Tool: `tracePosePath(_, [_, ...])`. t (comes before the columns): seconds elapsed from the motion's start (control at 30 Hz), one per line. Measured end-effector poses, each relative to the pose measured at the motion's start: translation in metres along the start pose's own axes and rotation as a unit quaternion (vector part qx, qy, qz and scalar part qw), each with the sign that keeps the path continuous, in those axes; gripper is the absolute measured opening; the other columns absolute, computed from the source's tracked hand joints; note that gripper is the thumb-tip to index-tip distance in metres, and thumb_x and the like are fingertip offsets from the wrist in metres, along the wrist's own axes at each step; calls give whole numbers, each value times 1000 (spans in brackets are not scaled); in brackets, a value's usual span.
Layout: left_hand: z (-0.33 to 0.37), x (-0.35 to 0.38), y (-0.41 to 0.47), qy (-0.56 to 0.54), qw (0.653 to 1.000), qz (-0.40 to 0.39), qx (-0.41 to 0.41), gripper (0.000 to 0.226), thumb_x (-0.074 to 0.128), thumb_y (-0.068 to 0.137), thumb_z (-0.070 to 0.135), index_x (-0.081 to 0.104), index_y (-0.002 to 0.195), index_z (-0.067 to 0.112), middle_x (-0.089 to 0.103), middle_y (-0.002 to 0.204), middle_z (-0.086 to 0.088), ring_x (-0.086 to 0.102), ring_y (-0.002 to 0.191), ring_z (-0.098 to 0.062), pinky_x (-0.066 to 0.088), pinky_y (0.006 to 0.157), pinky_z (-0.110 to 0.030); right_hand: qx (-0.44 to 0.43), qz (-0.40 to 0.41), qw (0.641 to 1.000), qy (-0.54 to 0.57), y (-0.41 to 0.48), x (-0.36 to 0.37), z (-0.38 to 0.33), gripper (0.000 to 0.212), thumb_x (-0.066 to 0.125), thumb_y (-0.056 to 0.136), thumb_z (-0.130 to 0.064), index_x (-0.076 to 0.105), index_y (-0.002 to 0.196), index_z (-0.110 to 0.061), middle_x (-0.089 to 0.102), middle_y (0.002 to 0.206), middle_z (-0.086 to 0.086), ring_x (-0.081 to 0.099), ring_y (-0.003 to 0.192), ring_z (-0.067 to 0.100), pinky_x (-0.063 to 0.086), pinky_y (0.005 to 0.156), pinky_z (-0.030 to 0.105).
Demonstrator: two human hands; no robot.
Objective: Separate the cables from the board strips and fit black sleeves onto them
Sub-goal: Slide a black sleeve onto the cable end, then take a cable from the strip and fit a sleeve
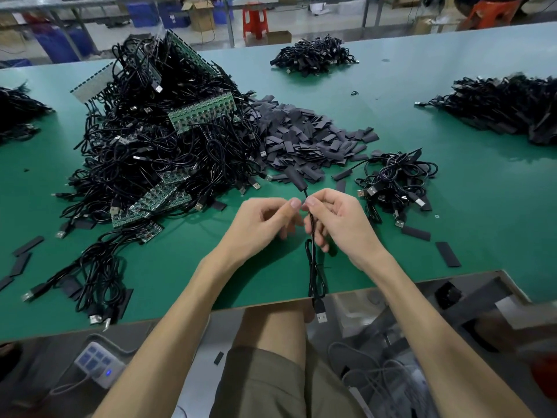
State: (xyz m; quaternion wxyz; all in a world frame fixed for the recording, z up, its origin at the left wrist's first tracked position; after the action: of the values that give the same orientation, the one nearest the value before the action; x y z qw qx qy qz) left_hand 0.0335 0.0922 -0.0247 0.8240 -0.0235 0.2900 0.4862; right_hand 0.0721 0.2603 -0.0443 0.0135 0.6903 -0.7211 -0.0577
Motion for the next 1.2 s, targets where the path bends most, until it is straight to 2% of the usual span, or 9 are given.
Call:
tracePosePath(0.13, [13,18,-22,49,993,-101,-24,37,58,95,57,68,72,30,65,63,5,53,54,-15,42,57,-33,-21,26,999,13,0,-3,-1,19,56,107,-18,63,94,-6,68,68,10,55,44,16,42,37,25])
tracePosePath(0.23, [17,21,-24,74,989,-123,-40,30,73,93,41,68,79,14,69,66,-1,59,59,-19,48,64,-35,-25,25,999,15,0,-2,-1,18,58,106,-20,62,93,-6,68,68,5,54,44,15,39,37,24])
tracePosePath(0.37, [30,22,-22,-109,978,-162,-68,31,68,98,19,57,81,-5,62,64,-12,56,53,-19,42,52,-24,-41,62,997,9,1,-4,-3,26,56,107,-24,63,92,-3,67,67,-1,56,55,11,45,51,23])
tracePosePath(0.5, [56,15,3,-219,969,-105,-44,14,59,103,13,65,92,6,63,80,-9,54,69,-21,45,63,-32,-38,53,994,87,3,0,-5,18,53,106,-15,60,92,-7,61,64,-1,55,55,11,44,50,22])
tracePosePath(0.6, [77,20,40,-175,980,-88,-28,14,63,102,18,70,101,6,68,88,-14,59,68,-14,49,63,-26,16,21,987,159,6,5,-2,23,44,105,-3,58,87,3,65,62,7,56,50,15,45,49,24])
tracePosePath(0.77, [95,48,94,-114,990,-71,-37,38,65,100,27,64,129,1,73,101,-10,70,73,-22,58,63,-37,2,49,998,-31,4,1,1,33,53,109,-22,58,80,-5,67,62,1,52,44,12,37,46,16])
tracePosePath(0.93, [70,58,98,27,997,-68,-18,38,65,100,26,65,134,10,72,122,-5,67,88,-7,54,88,-30,13,57,998,-27,6,0,3,34,53,100,0,60,68,-6,65,54,-1,51,41,9,36,44,14])
tracePosePath(1.07, [57,65,86,81,991,-97,-32,39,60,102,32,63,139,20,70,129,1,67,112,-15,48,105,-35,11,63,995,-79,8,0,4,34,50,91,13,61,70,-11,63,51,-6,53,43,4,38,47,13])
tracePosePath(1.2, [59,83,84,205,970,-126,-43,53,53,99,58,47,149,43,57,147,8,54,135,-22,43,108,-39,42,73,989,-122,-1,-2,7,42,58,96,13,54,82,-27,71,87,-4,67,77,4,46,79,20])
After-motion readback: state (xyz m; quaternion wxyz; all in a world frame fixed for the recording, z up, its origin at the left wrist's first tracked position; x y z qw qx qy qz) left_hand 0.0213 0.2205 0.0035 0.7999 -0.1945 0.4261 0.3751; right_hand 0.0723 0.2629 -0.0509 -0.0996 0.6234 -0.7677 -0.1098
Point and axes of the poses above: each hand's wrist, its own y-axis towards the middle knuckle, its own x-axis out of the palm, z = x × y, the point moved 3 cm from there along y, towards the middle knuckle
